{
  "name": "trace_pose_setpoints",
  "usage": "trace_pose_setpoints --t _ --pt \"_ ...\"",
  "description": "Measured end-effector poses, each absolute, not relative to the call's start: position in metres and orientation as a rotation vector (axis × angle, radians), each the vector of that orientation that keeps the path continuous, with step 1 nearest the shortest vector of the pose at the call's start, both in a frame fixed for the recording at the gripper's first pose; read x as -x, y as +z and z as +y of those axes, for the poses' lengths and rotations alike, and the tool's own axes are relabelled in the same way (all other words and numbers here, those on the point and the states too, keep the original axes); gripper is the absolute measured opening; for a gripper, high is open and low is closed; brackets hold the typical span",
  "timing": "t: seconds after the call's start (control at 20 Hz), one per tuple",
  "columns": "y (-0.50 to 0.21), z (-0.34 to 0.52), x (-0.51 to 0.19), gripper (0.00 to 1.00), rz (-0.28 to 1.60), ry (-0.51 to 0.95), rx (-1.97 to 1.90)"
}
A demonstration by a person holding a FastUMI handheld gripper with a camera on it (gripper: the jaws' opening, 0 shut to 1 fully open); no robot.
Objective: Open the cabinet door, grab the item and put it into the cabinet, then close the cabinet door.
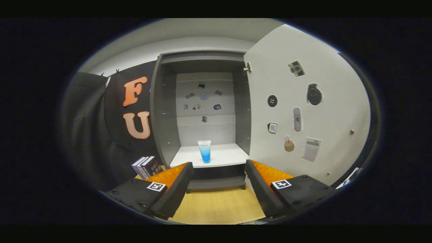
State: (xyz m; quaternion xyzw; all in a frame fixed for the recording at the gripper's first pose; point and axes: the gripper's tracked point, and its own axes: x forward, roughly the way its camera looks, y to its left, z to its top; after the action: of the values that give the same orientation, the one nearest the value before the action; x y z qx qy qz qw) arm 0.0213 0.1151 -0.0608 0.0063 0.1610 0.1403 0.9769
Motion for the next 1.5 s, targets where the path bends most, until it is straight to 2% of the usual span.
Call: trace_pose_setpoints --t 0.45,0.8,1.15,1.35,1.5 --pt "-0.054 -0.017 0.059 0.99 0.321 0.124 -0.022" --pt "-0.072 -0.135 0.042 0.98 0.307 -0.03 -0.07" --pt "-0.124 -0.149 0.0 0.98 0.387 0.029 -0.087" --pt "-0.127 -0.142 -0.009 0.95 0.387 0.065 -0.066" --pt "-0.126 -0.137 -0.008 0.97 0.383 0.072 -0.075"
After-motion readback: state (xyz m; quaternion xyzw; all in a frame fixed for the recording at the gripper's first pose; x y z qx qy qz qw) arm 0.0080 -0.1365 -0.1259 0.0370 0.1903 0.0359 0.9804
